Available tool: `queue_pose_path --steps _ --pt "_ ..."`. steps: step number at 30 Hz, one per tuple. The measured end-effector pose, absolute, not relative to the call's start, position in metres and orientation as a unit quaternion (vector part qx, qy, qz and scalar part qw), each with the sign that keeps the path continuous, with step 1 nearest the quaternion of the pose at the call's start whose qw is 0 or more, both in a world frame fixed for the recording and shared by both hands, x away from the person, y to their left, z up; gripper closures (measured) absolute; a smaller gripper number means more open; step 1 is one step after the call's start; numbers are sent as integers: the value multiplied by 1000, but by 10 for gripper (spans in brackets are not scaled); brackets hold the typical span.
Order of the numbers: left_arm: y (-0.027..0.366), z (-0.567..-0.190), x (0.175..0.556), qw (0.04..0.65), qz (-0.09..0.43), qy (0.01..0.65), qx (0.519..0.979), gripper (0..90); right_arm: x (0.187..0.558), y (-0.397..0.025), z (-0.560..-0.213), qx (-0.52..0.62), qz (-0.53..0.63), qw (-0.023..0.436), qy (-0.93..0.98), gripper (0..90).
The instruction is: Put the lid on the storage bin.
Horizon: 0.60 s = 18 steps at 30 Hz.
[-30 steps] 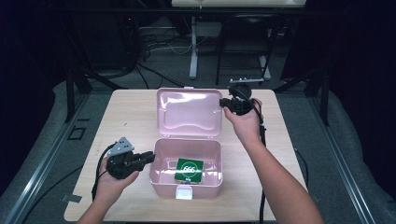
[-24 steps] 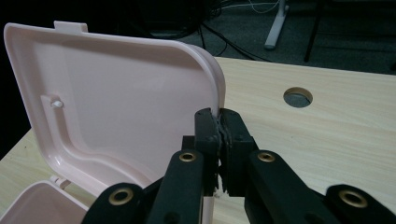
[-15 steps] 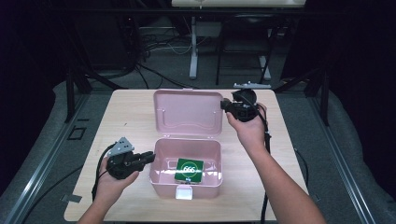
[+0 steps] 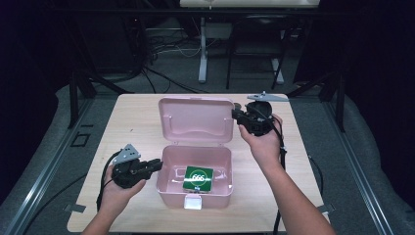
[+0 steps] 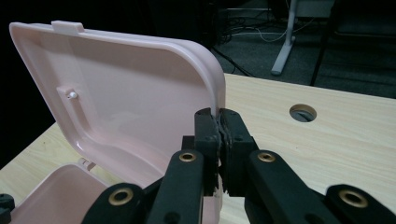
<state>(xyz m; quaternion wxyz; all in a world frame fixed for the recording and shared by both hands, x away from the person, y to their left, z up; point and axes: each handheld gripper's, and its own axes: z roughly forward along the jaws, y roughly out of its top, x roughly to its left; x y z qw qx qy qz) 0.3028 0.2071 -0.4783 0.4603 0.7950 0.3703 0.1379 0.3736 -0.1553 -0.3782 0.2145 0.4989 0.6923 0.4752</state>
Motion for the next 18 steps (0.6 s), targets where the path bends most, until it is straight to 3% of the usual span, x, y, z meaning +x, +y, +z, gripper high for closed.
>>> queue_pose_path --steps 18 --pt "206 -478 302 460 141 372 794 805 339 -152 -383 466 482 263 694 869"
